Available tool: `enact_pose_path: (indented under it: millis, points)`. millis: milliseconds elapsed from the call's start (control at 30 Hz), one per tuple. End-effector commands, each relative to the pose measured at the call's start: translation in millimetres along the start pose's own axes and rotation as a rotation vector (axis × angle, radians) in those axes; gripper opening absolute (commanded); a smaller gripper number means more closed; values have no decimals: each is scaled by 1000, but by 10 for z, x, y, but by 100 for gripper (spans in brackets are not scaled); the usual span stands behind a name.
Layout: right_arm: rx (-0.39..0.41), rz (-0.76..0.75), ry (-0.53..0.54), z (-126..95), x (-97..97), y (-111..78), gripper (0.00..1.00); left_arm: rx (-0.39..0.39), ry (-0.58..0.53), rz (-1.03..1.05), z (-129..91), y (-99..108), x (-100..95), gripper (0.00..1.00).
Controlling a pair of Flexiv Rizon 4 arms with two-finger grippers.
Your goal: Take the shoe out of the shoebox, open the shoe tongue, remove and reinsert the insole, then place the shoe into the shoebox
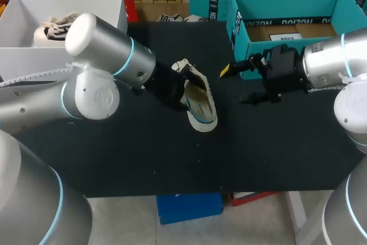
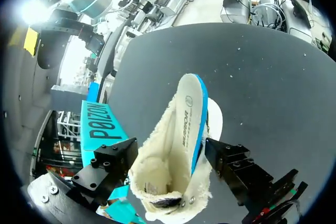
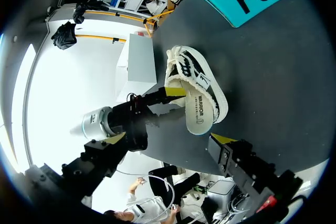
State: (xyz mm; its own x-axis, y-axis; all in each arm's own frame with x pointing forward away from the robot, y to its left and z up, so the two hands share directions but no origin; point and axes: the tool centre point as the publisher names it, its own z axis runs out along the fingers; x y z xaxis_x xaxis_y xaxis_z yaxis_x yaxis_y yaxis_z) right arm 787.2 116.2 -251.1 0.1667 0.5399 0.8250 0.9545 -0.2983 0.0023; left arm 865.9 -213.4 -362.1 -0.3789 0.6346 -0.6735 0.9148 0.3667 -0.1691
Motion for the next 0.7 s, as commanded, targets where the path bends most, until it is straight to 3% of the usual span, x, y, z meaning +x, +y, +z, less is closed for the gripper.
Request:
enact_pose_path:
  millis: [33,133,167,200,267,333,700]
  points:
    - [0,1,-1,14,7,3,100,12,4,-6,17,-13,36,100]
    - [0,1,-1,14,7,3,100,21,14,-8,39,-29,60,100]
    - [0,1,-1,14,7,3,100,23,17,-9,45,-34,65,90]
    - [0,1,-1,14,7,3,100,28,18,-12,51,-37,68,49]
    - [0,1,-1,14,7,3,100,34,20,-16,57,-39,70,34]
    - [0,1,-1,14,7,3,100,45,22,-22,63,-45,68,0]
    - [0,1,-1,14,7,3,100,89,48,-62,46,-89,95,0]
